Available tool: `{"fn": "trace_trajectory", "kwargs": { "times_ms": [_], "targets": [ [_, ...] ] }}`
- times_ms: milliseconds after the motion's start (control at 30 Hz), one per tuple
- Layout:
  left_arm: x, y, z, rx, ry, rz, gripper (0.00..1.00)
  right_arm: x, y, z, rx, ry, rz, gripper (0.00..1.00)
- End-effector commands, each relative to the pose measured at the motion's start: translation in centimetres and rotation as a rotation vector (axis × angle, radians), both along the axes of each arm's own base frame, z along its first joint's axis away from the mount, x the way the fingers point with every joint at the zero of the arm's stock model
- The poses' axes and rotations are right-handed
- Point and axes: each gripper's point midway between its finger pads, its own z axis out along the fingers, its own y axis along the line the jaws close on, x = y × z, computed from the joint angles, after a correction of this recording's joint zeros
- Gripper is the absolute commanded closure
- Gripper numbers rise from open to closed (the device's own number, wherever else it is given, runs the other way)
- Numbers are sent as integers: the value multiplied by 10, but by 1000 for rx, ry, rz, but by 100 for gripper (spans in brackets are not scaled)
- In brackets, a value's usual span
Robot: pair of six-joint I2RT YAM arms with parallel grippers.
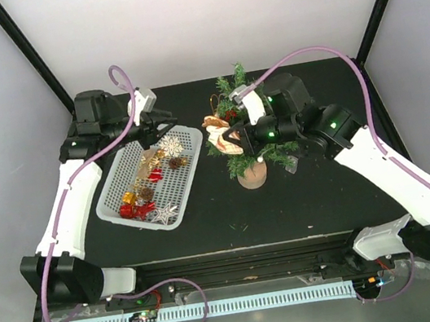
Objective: Decorate the small christmas tree
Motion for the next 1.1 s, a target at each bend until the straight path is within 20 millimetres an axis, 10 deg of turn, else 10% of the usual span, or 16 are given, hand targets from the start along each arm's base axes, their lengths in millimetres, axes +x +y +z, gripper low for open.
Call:
{"fn": "trace_trajectory", "kwargs": {
  "times_ms": [0,1067],
  "targets": [
    [0,-1,6,-35,-14,-28,70,-4,5,1,45,22,26,99],
    [0,-4,-7,-52,12,-50,69,3,-11,3,25,-4,-42,99]
  ]
}}
